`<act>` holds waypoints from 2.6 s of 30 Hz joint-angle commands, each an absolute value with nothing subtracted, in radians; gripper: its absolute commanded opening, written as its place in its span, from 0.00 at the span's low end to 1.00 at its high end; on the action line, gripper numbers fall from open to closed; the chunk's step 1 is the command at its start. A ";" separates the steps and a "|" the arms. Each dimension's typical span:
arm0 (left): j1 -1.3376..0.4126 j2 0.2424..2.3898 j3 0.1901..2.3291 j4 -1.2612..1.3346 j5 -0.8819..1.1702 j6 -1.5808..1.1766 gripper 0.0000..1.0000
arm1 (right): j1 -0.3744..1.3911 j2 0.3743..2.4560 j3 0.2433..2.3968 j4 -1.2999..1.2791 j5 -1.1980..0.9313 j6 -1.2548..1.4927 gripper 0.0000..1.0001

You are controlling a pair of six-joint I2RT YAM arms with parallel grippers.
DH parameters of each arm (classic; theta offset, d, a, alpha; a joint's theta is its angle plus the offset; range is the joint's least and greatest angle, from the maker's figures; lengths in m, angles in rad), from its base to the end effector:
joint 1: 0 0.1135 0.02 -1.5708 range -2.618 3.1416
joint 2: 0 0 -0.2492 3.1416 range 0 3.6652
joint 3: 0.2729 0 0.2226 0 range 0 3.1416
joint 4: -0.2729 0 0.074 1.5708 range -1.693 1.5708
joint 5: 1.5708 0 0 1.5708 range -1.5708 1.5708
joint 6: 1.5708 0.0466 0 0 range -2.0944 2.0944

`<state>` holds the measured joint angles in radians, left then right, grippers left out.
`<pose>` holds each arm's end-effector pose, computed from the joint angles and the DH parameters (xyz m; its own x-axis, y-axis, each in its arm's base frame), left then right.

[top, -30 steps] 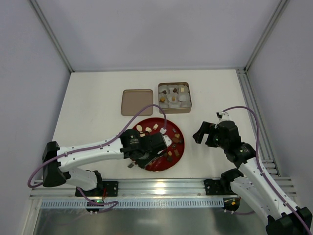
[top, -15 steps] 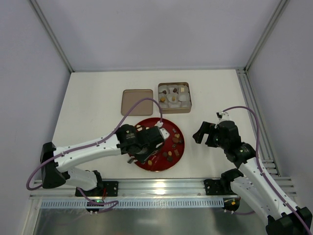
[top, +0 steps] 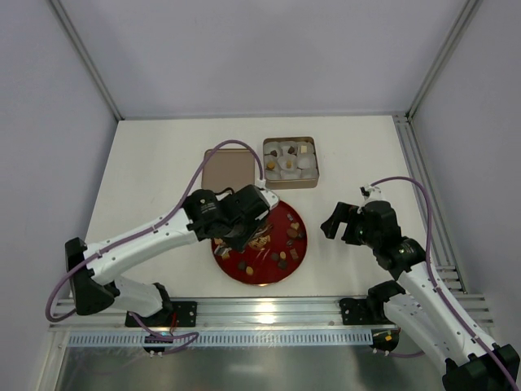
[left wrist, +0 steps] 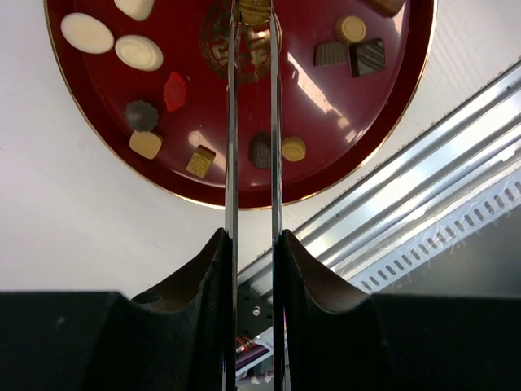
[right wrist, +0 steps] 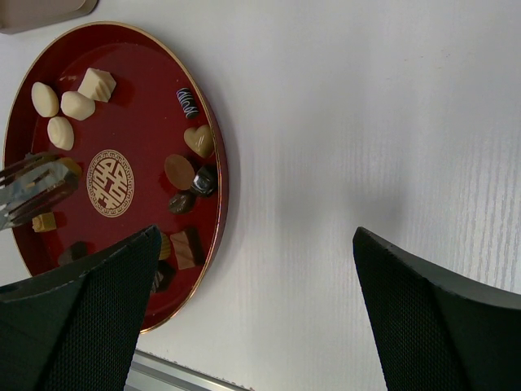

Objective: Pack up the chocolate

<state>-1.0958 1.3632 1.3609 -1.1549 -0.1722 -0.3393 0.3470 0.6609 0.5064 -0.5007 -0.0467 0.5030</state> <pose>0.1129 -0.2021 0.3071 -0.6760 0.5975 -0.4312 0.6571 0.7536 0.0142 0.1308 0.0496 0.2193 -0.6826 0.2652 -0.6810 -0.0519 0.9119 0.4072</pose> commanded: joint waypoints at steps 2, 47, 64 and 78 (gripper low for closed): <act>-1.048 1.403 1.456 -1.095 -0.147 -0.307 0.27 | 0.350 0.655 0.505 -0.459 -0.034 0.509 1.00; -0.747 2.236 2.260 -0.844 -0.035 -0.183 0.27 | 0.350 0.676 0.549 -0.479 -0.037 0.489 1.00; -0.738 2.278 2.263 -0.825 -0.017 -0.179 0.33 | 0.350 0.677 0.557 -0.486 -0.037 0.486 1.00; -0.738 2.264 2.273 -0.838 -0.018 -0.170 0.38 | 0.351 0.670 0.558 -0.488 -0.038 0.489 1.00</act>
